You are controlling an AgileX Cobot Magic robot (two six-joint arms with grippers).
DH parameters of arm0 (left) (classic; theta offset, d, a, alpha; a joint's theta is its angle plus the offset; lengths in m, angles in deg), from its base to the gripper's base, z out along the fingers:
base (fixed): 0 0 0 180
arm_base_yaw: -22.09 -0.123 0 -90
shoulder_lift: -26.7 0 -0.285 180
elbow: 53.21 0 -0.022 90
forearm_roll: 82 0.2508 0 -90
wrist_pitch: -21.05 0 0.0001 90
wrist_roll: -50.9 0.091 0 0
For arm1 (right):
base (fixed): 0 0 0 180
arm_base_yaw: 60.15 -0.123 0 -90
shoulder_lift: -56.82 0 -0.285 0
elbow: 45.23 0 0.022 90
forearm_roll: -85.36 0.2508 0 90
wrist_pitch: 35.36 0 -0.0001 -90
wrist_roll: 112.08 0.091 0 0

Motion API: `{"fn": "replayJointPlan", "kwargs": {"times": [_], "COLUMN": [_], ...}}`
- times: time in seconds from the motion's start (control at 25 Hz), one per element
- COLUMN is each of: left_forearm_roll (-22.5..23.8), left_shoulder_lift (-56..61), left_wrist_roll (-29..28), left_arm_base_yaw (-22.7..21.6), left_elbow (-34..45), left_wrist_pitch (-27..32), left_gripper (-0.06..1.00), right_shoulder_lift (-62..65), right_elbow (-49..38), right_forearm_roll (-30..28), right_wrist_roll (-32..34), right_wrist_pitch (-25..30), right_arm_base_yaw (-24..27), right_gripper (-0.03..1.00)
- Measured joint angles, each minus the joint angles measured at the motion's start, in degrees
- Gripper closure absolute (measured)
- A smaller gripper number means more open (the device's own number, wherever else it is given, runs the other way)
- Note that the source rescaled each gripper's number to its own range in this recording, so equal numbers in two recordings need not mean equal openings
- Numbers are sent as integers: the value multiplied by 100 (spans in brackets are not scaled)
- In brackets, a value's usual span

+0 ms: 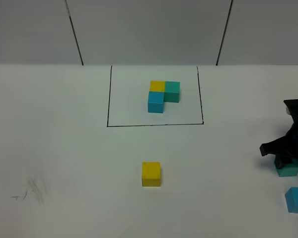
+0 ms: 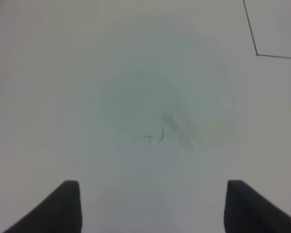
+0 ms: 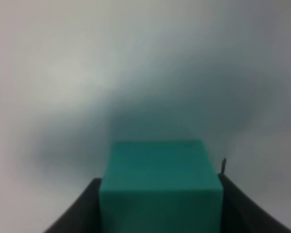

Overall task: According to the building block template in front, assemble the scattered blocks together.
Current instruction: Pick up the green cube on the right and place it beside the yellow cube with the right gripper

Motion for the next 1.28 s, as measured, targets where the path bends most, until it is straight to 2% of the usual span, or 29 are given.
{"fn": "replayJointPlan", "kwargs": {"times": [0.08, 0.24, 0.48, 0.68, 1.0, 1.28], "left_forearm_roll": [0, 0, 0, 0, 0, 0], "left_shoulder_lift": [0, 0, 0, 0, 0, 0], "left_wrist_roll": [0, 0, -6, -6, -6, -6], "left_arm_base_yaw": [0, 0, 0, 0, 0, 0], "left_elbow": [0, 0, 0, 0, 0, 0], "left_wrist_pitch": [0, 0, 0, 0, 0, 0], "left_gripper": [57, 57, 57, 57, 57, 57], "right_shoulder_lift": [41, 472, 1030, 1030, 991, 532], "right_elbow": [5, 37, 72, 131, 503, 645], "right_forearm_roll": [-168, -403, -447, -449, -384, -56], "right_wrist_roll": [-225, -1118, -2899, -4072, -4798, -5176], "right_wrist_pitch": [187, 788, 1163, 1038, 776, 595], "right_arm_base_yaw": [-20, -298, -1255, -2150, -3367, -3544], "right_gripper": [95, 95, 95, 95, 95, 95]}}
